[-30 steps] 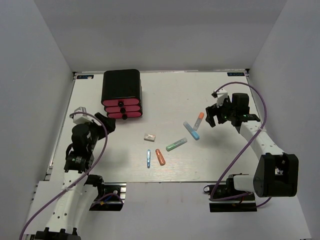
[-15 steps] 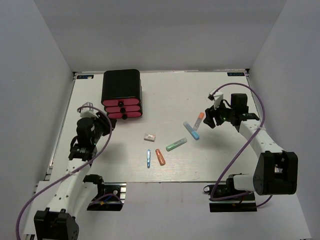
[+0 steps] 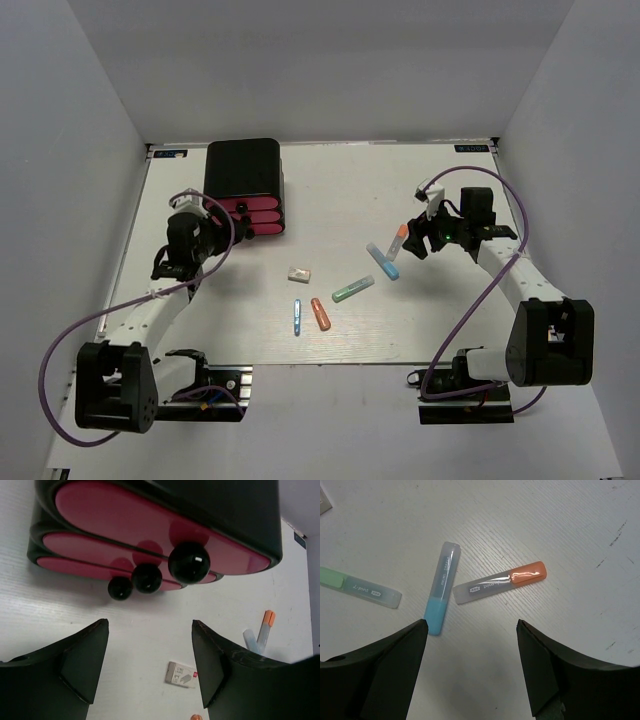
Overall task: Sort the stationery into containers
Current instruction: Open the drawer in the storage box.
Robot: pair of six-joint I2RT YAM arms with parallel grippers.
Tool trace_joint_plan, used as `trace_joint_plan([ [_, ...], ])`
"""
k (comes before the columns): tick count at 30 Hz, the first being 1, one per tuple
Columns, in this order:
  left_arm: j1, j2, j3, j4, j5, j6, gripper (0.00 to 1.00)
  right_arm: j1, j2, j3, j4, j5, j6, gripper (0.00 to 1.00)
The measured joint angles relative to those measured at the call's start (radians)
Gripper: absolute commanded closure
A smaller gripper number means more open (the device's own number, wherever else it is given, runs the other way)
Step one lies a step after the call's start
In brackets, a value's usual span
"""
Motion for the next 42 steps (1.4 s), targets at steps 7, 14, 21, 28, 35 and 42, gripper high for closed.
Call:
trace_joint_plan([
  [7,0.0,0.103,0.072,0.068,0.002,-0.006,0.24,0.0,0.0,0.0,0.005,-0.001,0.0,0.22],
  [14,0.0,0.174,0.118,0.107,0.001,-0.015,0.29,0.0,0.002,0.0,0.022,-0.003,0.003,0.22],
  [21,-0.003,0.22,0.148,0.142,0.001,-0.023,0.42,0.0,0.006,0.0,0.029,-0.003,0.003,0.22],
  [28,-0.008,0.234,0.164,0.155,0.009,-0.037,0.76,0.0,0.006,0.0,0.032,-0.004,0.002,0.22],
  [35,-0.006,0.177,0.108,0.164,0.028,-0.038,0.81,0.0,0.006,-0.008,0.032,-0.006,-0.025,0.22],
  [42,-0.006,-0.045,-0.031,0.092,0.05,-0.028,0.73,0.0,0.008,-0.036,0.032,-0.008,-0.062,0.22],
])
